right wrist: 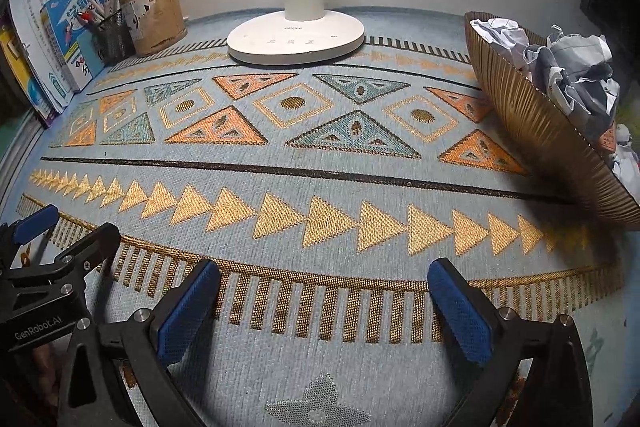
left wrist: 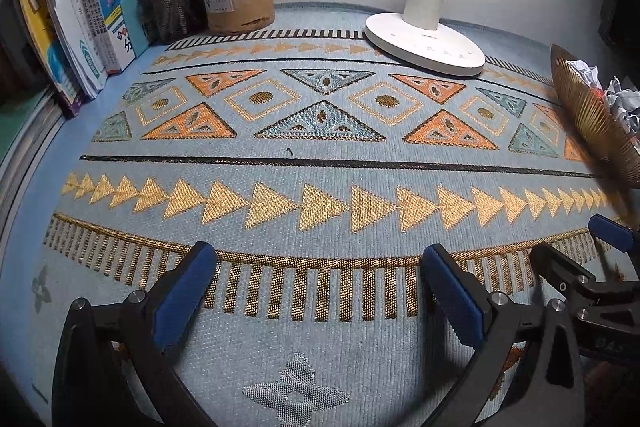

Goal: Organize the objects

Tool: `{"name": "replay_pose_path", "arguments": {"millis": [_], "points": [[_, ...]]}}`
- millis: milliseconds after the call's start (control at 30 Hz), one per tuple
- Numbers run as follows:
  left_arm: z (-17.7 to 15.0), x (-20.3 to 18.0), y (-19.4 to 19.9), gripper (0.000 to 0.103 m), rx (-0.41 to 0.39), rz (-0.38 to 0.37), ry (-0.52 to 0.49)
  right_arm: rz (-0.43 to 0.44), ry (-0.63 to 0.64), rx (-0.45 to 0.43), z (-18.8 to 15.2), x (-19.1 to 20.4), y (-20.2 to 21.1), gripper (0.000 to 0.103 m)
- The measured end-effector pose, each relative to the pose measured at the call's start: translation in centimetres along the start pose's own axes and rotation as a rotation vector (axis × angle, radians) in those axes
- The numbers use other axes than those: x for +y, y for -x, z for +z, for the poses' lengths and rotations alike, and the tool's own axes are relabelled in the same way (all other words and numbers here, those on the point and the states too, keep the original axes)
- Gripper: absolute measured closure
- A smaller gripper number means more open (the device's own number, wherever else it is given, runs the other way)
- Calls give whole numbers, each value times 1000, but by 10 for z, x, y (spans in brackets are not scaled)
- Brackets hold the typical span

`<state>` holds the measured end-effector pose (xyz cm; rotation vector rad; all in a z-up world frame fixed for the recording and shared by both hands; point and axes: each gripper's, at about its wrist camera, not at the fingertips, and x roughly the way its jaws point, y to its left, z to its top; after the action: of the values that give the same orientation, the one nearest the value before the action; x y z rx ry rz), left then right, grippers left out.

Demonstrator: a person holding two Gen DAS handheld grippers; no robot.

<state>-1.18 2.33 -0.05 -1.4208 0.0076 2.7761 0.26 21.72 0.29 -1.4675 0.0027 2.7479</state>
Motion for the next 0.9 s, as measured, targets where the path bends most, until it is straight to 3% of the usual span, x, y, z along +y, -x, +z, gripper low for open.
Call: {"name": "replay_pose_path", "arguments": {"millis": [100,900], "points": [[0,0,0,0,-1,0,1,3,2,-35,-6,0,3,0],[0,1,1,0,0,-1,0,3,3,-35,-4,0,3,0]]}}
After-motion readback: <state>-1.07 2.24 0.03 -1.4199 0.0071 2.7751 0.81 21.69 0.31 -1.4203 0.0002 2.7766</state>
